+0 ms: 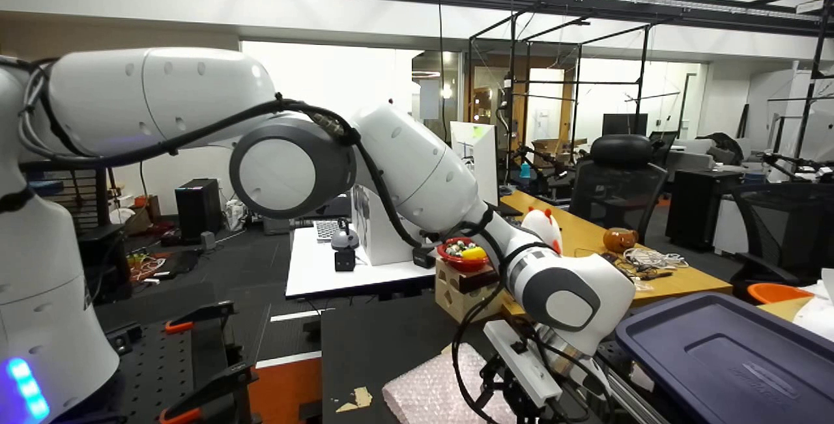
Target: Unfold the bubble wrap
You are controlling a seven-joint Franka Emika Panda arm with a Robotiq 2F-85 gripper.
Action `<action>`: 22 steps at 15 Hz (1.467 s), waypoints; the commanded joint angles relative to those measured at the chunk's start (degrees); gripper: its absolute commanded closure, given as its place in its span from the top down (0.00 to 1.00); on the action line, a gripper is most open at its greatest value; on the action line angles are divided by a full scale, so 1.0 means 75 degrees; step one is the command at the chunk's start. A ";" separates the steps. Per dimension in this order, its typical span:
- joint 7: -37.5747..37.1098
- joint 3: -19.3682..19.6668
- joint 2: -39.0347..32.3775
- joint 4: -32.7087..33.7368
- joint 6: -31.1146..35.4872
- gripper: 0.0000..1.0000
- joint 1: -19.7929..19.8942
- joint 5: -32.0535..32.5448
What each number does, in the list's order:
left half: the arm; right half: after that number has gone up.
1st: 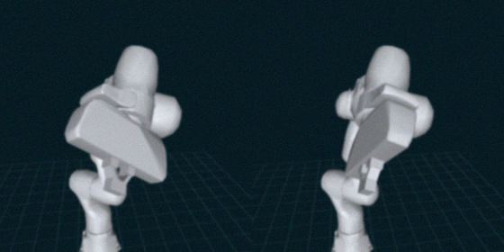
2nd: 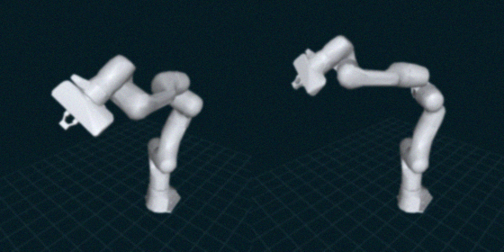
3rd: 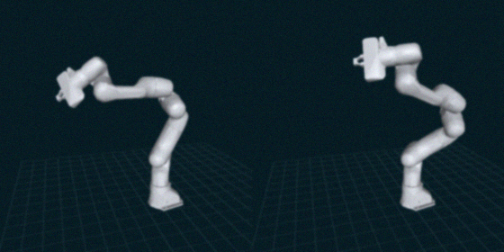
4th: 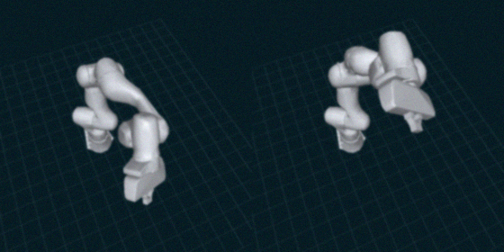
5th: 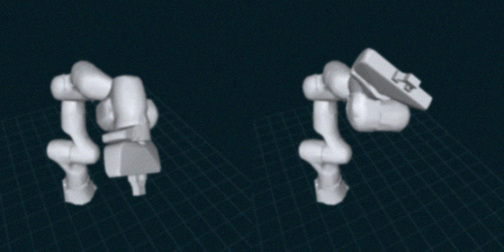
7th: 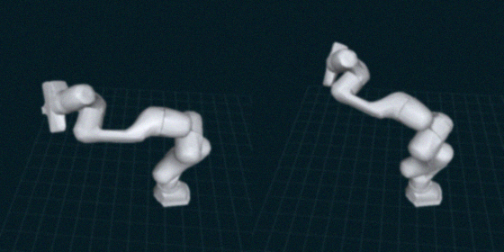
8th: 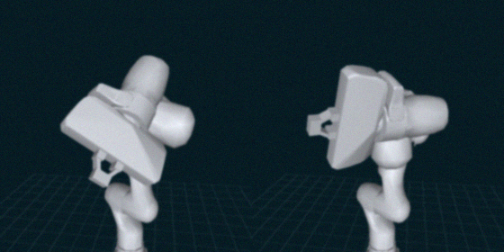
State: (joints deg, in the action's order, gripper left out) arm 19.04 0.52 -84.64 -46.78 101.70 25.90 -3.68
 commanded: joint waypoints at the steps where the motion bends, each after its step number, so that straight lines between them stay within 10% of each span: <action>1: 0.0260 0.0060 0.0000 0.0128 0.0207 1.00 0.0052 -0.0007; 20: 0.0223 -0.0078 -0.0046 -0.0368 0.0345 1.00 -0.0008 -0.0163; 22: 0.0220 -0.0080 -0.0045 -0.0329 0.0314 0.74 0.0007 -0.0174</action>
State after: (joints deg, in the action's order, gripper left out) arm 21.01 -0.28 -84.98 -48.80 103.76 26.03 -4.04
